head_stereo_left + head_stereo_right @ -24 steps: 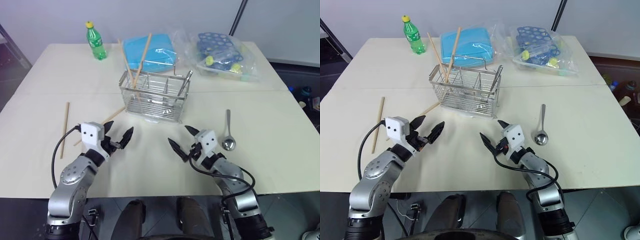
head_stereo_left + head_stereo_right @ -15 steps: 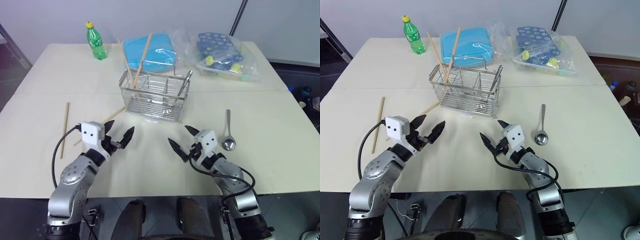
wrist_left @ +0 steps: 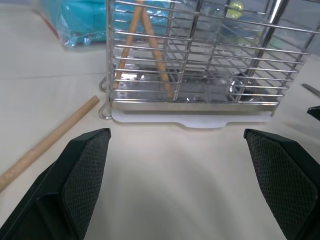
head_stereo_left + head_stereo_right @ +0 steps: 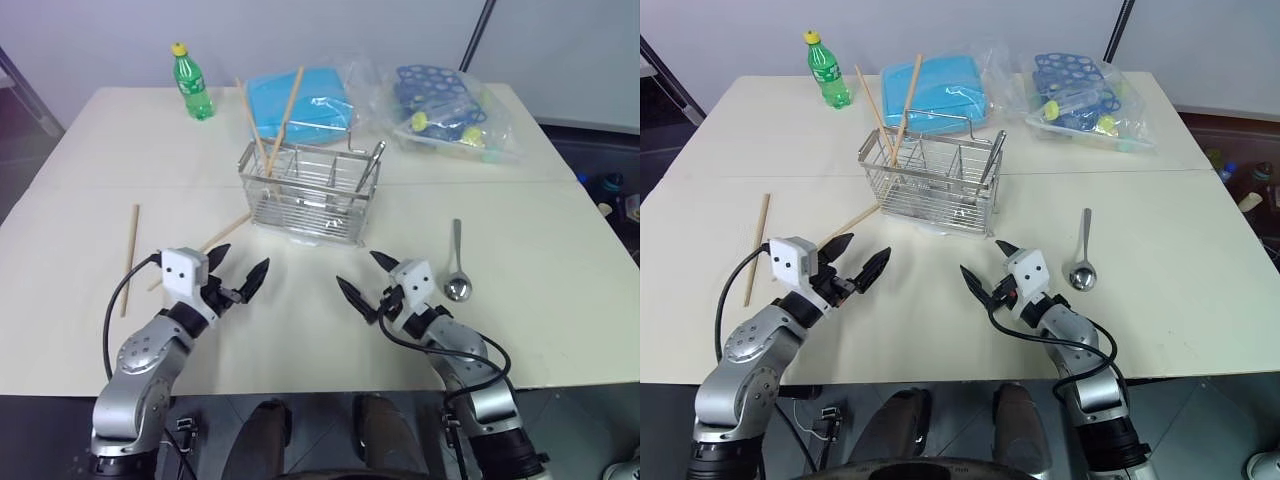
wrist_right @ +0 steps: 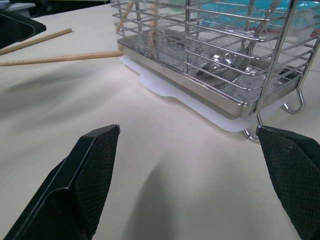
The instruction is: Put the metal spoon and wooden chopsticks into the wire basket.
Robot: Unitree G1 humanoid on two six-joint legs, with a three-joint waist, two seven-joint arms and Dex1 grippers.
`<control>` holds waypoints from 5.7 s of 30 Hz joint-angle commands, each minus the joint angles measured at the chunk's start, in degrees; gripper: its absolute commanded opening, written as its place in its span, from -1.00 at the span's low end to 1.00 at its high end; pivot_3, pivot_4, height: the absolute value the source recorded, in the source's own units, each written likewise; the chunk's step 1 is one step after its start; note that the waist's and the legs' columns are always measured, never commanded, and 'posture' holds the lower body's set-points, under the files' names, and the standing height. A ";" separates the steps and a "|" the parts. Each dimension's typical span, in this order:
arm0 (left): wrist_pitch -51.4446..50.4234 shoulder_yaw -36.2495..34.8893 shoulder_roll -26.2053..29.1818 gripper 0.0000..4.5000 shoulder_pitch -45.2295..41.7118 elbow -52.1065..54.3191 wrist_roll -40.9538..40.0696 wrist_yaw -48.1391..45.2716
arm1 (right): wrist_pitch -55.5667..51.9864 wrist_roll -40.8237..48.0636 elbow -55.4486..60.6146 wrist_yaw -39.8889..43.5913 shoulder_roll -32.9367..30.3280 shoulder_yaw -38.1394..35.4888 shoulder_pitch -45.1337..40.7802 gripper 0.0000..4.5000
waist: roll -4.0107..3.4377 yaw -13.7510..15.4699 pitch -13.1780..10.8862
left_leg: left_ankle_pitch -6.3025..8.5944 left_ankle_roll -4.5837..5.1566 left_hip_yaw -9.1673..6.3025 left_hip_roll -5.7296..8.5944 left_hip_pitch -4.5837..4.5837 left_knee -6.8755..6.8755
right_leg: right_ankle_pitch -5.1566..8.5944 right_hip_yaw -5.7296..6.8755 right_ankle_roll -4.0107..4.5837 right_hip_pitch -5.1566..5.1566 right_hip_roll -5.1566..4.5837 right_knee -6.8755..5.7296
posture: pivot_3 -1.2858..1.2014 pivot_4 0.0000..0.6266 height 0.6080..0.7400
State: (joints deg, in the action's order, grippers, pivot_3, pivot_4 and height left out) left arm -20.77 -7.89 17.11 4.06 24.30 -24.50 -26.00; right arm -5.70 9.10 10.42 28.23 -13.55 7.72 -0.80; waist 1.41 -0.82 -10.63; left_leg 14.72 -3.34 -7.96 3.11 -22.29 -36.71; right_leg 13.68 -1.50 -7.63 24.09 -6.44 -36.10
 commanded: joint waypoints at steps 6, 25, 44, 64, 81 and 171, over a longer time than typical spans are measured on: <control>4.58 -0.81 0.17 0.99 0.39 -3.02 0.08 -1.48 | 0.78 0.18 0.61 0.21 -0.14 -0.24 -0.78 1.00 | 0.00 0.00 0.00 | 0.00 0.00 0.00 0.00 0.00 0.00 | 0.00 0.00 0.00 0.00 0.00 0.00 | 0.03 -0.52 1.00; -6.09 -2.63 10.21 0.99 -0.02 11.41 -9.93 -5.69 | 0.41 0.24 0.57 0.87 -0.92 -0.26 -1.01 1.00 | -0.02 -0.06 -0.01 | 0.00 0.00 -0.01 0.00 0.00 0.00 | 0.00 0.00 0.00 0.00 0.00 0.00 | 0.03 -0.52 1.00; -13.68 -3.85 27.74 0.99 -10.82 9.34 -26.09 -24.02 | -45.45 14.56 20.86 -4.63 -11.35 -15.06 -11.38 1.00 | -0.30 -0.04 -0.17 | 0.01 0.02 -0.01 0.00 -0.01 0.03 | 0.10 0.00 0.18 0.00 0.01 0.01 | 0.03 -0.52 1.00; -5.94 5.02 17.15 0.99 -7.74 10.74 -17.13 -22.73 | -71.60 17.02 -0.94 -6.17 -31.58 -25.72 -29.79 1.00 | -0.36 -0.17 -0.19 | 0.03 0.08 0.08 0.01 -0.08 0.06 | 0.07 0.00 0.13 0.02 -0.05 0.09 | 0.03 -0.52 1.00; -5.04 8.03 12.93 0.99 -8.61 9.89 -14.93 -19.45 | -76.09 13.06 -14.47 -8.27 -27.67 -16.54 -38.18 1.00 | -0.38 0.00 -0.18 | 0.03 0.08 0.09 0.00 -0.09 0.05 | 0.00 0.01 0.00 0.02 -0.04 0.11 | 0.03 -0.52 1.00; -4.70 -3.48 13.47 1.00 -11.43 6.06 -11.99 -6.87 | -13.91 7.16 -6.79 -15.50 11.71 -9.54 -47.36 -0.98 | -0.64 -1.67 -0.22 | -0.07 -0.08 -0.04 -0.02 -0.04 0.55 | -0.02 -0.02 0.01 0.36 0.01 0.00 | 0.03 -0.52 1.00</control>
State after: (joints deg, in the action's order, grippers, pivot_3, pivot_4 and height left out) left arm -25.72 -10.25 30.82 -7.39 27.72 -36.50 -34.03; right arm -21.77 16.00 2.79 12.14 -2.18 -2.03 -47.97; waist 0.76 -2.49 -10.85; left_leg 14.65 -3.42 -8.00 3.10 -22.33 -36.16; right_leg 13.66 -1.52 -7.62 24.45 -6.43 -36.11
